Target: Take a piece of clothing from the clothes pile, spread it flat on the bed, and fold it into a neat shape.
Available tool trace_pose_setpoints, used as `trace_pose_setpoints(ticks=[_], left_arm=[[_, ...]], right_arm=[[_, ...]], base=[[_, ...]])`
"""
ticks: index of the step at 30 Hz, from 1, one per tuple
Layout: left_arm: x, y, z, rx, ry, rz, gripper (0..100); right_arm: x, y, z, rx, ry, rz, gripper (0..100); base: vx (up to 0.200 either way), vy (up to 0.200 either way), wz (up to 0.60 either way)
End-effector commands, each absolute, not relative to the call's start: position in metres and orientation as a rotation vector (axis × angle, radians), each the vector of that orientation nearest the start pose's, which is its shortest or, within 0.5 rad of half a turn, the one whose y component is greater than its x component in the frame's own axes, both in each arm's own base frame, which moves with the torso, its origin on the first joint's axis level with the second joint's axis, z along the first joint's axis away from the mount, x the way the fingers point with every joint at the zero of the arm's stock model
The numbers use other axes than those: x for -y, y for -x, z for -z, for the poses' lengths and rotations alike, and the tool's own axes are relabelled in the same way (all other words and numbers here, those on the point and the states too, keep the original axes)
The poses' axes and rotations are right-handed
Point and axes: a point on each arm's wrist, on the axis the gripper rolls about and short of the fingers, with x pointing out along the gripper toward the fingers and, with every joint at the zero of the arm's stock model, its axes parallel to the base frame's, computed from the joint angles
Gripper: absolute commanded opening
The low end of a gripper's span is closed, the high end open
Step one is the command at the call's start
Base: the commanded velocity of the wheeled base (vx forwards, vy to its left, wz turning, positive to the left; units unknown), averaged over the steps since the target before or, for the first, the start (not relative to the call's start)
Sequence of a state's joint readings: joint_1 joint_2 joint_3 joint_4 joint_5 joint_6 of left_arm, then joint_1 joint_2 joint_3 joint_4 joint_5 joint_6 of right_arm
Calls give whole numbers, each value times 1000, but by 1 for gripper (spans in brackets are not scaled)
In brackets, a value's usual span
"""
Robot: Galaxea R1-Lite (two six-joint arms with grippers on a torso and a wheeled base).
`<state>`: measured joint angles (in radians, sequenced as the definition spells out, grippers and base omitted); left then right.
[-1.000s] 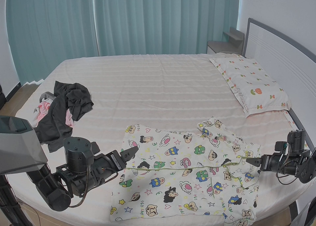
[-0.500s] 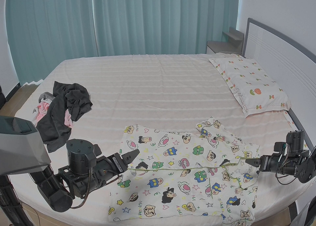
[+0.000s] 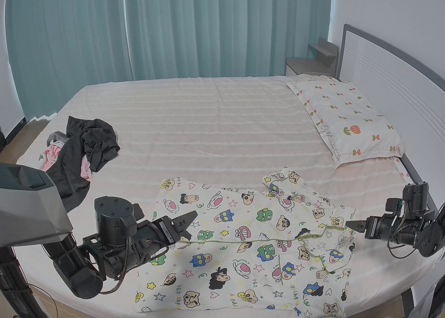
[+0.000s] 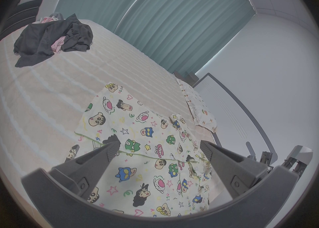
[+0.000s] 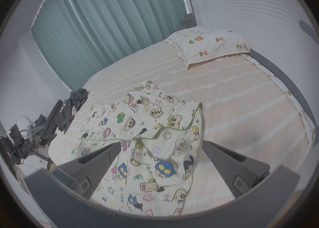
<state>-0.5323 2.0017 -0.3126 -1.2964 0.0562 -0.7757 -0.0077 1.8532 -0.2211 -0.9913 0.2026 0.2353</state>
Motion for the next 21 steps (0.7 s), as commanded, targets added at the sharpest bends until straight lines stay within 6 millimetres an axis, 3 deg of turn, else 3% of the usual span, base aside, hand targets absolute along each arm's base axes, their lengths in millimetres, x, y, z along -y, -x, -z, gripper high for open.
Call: trace_pose_setpoints(ticks=[1, 6, 8, 15, 18, 20, 21], left_arm=[[138, -237, -53, -526, 644, 290, 100], [138, -237, -51, -533, 636, 286, 100], [138, -237, -52, -530, 637, 286, 100], [138, -237, -51, -516, 640, 294, 100], [139, -237, -51, -508, 641, 296, 100], [139, -238, -49, -508, 640, 293, 100], [139, -238, -49, -508, 640, 293, 100]], right_arm=[[-3, -236, -40, -641, -303, -108, 100], [-4, -245, -37, -604, -322, -111, 100], [-10, -263, -39, -570, -323, -128, 100], [-15, -317, -33, -553, -316, -133, 100], [-20, -334, -27, -582, -314, -144, 100], [-26, -359, -16, -607, -311, -152, 100], [-26, -359, -16, -607, -311, -152, 100]], base=[[0, 0, 0], [160, 0, 0], [200, 0, 0], [0, 0, 0], [0, 0, 0], [0, 0, 0], [0, 0, 0]])
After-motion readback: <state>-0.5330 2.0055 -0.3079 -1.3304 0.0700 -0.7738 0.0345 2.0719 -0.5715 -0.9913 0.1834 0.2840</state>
